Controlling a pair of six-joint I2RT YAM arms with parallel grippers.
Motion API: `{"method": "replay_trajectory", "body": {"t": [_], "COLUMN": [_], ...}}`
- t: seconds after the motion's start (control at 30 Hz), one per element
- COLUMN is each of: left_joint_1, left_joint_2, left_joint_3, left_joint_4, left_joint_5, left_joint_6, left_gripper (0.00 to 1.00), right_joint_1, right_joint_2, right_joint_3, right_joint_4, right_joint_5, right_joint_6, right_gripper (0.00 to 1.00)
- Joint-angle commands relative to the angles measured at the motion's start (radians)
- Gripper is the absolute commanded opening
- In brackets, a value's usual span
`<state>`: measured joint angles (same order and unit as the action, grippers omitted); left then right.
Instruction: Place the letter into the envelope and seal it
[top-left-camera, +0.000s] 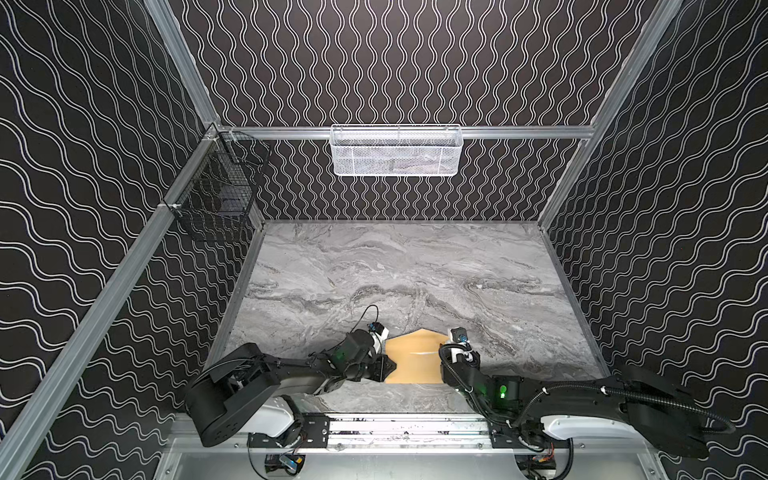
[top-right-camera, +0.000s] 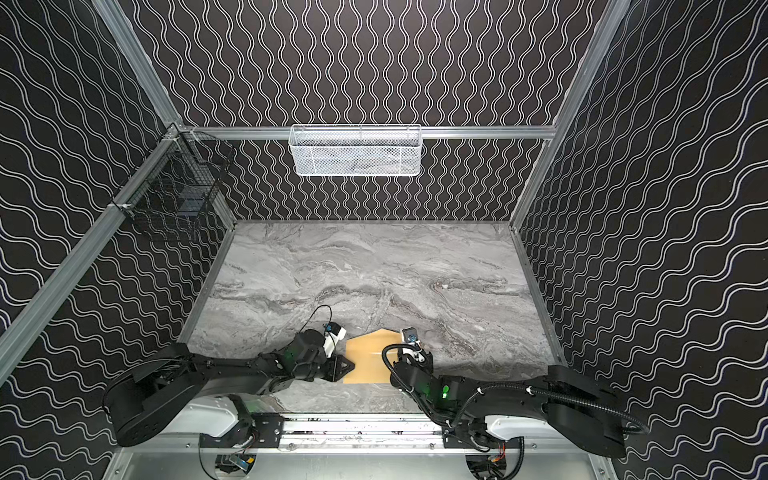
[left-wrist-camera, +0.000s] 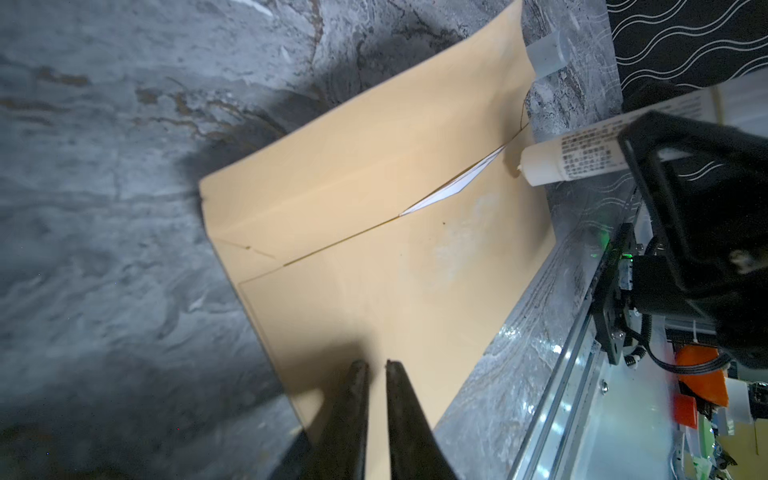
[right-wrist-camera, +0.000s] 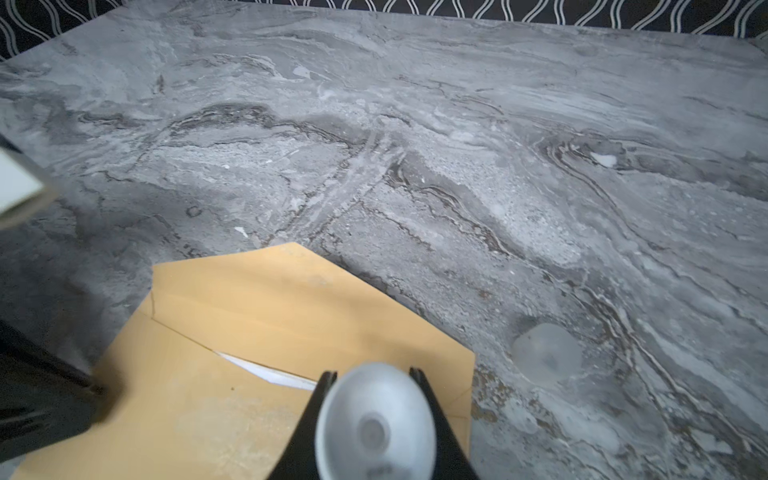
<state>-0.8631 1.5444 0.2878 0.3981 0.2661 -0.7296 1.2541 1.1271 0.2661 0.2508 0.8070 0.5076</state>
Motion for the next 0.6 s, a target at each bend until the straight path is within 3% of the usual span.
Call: {"method": "replay_trajectory", "body": {"t": [0.0, 0.17, 0.33, 0.57], "left_joint_1": [0.009, 0.013, 0.019, 0.022], "left_joint_2": [0.003, 0.003, 0.003, 0.010], "left_joint_3": [-0.010, -0.016, -0.023, -0.019], "left_joint_4": [-0.223, -0.218, -0.208, -0.207], "left_joint_5": [-0.062, -0.062, -0.061, -0.054], "left_joint_6": [-0.006, -0.013, -0.017, -0.014], "left_gripper": [0.16, 0.16, 0.16, 0.15], "right_joint_1": [0.014, 0.033, 0.006, -0.061], "right_joint_2": [0.059, 0.194, 0.167, 0.141], "right_joint_3": [0.041, 0.068, 0.026, 0.015], "right_joint_4": [0.126, 0.110, -0.066, -0.303], "right_joint_5": [-0.098, -0.094, 0.033, 0.104], "right_joint_6": [-0.026, 0.066, 0.256, 0.512], "right_gripper": [0.00, 0.00, 0.00, 0.00]}}
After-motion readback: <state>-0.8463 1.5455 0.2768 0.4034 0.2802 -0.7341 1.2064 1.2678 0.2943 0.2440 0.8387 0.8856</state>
